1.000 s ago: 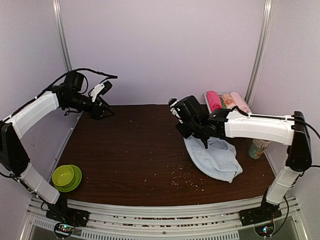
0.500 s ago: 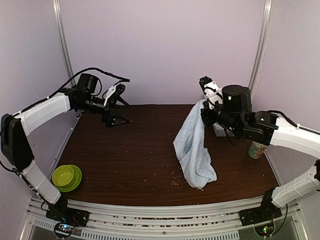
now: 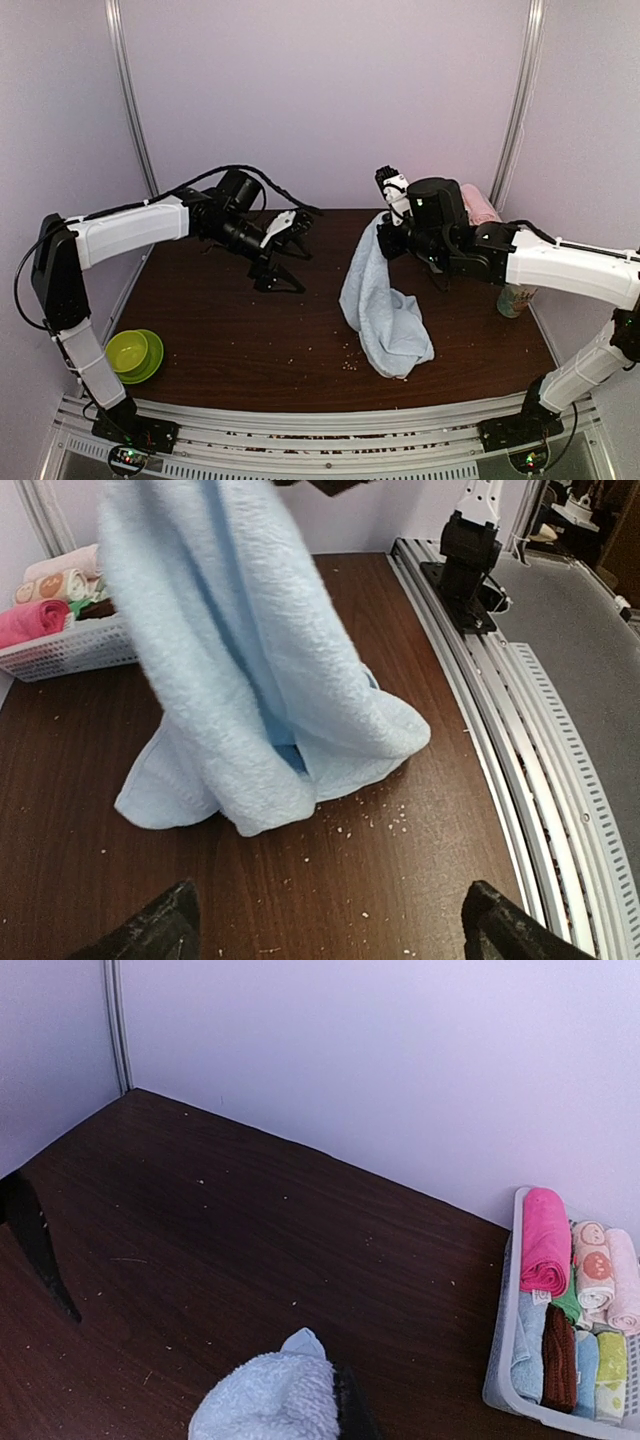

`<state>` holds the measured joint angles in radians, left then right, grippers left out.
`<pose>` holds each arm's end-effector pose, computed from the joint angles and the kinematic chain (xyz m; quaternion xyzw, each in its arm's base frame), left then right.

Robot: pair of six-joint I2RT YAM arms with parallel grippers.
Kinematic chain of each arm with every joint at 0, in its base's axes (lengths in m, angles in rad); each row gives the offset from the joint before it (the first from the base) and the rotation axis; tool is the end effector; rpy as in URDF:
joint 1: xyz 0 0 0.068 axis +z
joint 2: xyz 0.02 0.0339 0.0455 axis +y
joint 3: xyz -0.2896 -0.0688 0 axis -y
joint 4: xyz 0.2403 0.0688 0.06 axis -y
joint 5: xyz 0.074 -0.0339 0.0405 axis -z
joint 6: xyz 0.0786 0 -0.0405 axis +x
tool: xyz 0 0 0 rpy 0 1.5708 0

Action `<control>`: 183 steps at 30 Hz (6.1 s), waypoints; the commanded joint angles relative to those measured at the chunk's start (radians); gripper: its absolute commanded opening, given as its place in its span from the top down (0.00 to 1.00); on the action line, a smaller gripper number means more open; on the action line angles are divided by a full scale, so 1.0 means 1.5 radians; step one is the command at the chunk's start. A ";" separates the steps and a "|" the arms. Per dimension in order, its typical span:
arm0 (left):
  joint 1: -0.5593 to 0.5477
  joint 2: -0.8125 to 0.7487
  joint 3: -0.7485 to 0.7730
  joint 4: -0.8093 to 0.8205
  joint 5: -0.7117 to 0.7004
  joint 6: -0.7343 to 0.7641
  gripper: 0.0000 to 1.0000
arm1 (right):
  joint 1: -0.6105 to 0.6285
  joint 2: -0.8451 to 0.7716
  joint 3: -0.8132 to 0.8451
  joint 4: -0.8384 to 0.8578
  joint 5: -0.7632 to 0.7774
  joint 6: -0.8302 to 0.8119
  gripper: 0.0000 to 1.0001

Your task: Roll the towels

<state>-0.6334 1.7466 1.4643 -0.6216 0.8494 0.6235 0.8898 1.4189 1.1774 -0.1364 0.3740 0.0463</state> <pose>0.2843 -0.2820 0.2904 0.6153 0.6172 -0.3908 0.2963 0.2494 0.2621 0.3463 -0.2375 0.7844 0.1117 0.5619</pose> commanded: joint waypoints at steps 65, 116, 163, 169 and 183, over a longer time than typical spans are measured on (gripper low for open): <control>-0.135 0.578 0.420 -0.069 0.059 -0.321 0.33 | -0.061 -0.175 -0.142 -0.118 0.243 0.112 1.00; -0.166 0.604 0.336 0.035 0.083 -0.540 0.55 | -0.066 -0.183 -0.145 -0.112 0.273 0.115 1.00; 0.222 -0.239 -0.255 0.142 -0.657 -0.122 1.00 | 0.086 0.401 0.393 -0.301 -0.123 -0.039 0.62; 0.263 -0.256 -0.323 0.222 -0.683 -0.055 1.00 | 0.002 0.276 0.266 -0.238 -0.236 -0.042 0.37; 0.273 -0.302 -0.385 0.267 -0.634 -0.023 1.00 | -0.126 0.425 0.376 -0.339 -0.285 -0.004 0.32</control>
<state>-0.2344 1.3407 0.9096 -0.2920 -0.1162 0.5789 0.6968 1.9278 1.6508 -0.5411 0.0425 0.0143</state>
